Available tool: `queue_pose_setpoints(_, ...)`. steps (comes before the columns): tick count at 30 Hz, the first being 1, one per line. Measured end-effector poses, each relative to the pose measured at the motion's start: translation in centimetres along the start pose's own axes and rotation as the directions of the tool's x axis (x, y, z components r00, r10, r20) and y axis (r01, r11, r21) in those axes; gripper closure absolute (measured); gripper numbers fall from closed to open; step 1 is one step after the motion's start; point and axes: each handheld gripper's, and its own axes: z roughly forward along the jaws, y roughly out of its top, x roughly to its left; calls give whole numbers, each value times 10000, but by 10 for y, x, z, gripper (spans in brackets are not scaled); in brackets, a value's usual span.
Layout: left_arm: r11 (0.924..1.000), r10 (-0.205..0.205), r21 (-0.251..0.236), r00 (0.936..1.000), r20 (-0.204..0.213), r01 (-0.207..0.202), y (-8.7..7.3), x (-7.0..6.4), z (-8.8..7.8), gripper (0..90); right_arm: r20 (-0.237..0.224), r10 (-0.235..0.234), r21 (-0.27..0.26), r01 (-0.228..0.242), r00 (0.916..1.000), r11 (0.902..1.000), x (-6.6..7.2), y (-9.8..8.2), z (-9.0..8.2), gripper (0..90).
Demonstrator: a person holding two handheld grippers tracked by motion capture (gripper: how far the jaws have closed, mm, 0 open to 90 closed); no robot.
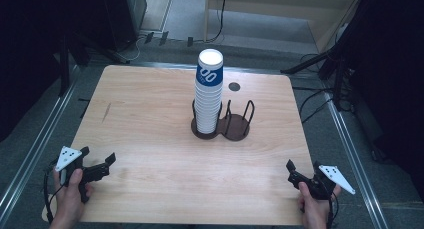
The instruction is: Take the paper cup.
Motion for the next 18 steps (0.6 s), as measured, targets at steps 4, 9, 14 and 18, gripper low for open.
queue_pose_setpoints(4, 10000, 34, -7, 10000, 32, -34, -1, 0, -2, 17, -37, 2, 6, -2, 10000, 10000, 1, 2, 1, 0)
queue_pose_setpoints(9, 10000, 59, -30, 10000, 29, -59, -2, -1, -2, 17, -200, -5, -12, 4, 9998, 10000, 9, 6, 2, 0)
queue_pose_setpoints(14, 9999, 163, -42, 9999, -51, -163, -2, -2, -2, 18, -451, -759, -165, 752, 9961, 9970, 26, 15, -1, 0)
queue_pose_setpoints(18, 9998, 188, -61, 9998, -74, -189, -2, -3, -1, 18, -742, -870, -225, 855, 9934, 9961, 34, 19, -2, 0)
